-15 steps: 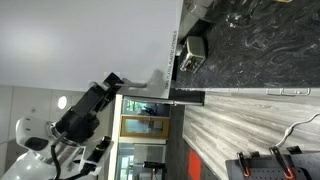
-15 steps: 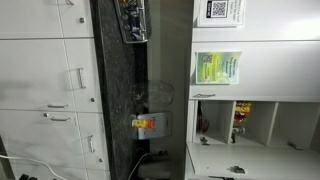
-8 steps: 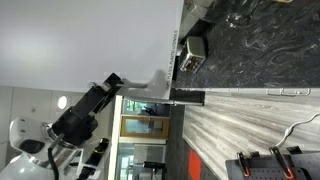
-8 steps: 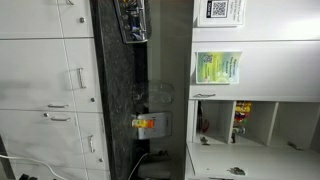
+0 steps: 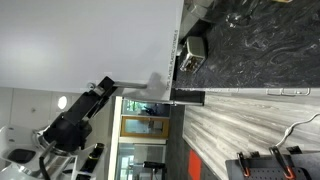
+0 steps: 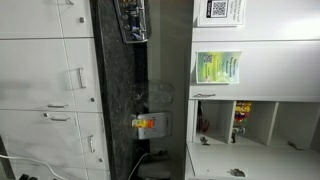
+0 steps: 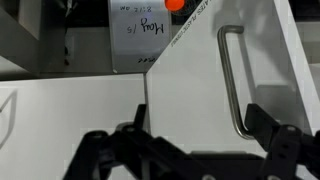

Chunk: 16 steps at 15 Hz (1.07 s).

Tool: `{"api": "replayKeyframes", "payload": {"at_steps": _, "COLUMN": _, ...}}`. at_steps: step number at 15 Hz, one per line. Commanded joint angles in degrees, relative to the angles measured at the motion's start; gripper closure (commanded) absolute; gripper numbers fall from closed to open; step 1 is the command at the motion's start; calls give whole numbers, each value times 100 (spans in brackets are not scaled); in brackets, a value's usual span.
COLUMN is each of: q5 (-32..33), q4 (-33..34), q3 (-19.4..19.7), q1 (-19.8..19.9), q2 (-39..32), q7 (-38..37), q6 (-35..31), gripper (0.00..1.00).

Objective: Open the top right cabinet door

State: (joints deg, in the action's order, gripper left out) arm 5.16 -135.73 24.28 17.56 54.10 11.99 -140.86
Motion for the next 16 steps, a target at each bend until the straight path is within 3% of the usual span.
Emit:
{"api": "replayKeyframes", "payload": {"at_steps": 1, "q5": -163, "q4": 316, "q3": 18, "q1": -221, "q2": 60, "q7": 18, "q6": 35, "gripper": 0}}
{"api": "replayKeyframes", "payload": {"at_steps": 10, "q5": 58, "q4": 747, "q3": -228, "q1": 237, "q2": 205, "q7": -268, "q6": 813, "gripper": 0}}
{"api": "replayKeyframes", "payload": {"at_steps": 16, "q5": 101, "q4": 1099, "q3": -371, "q1": 181, "q2": 432, "q7": -320, "q6": 1095, "gripper": 0}}
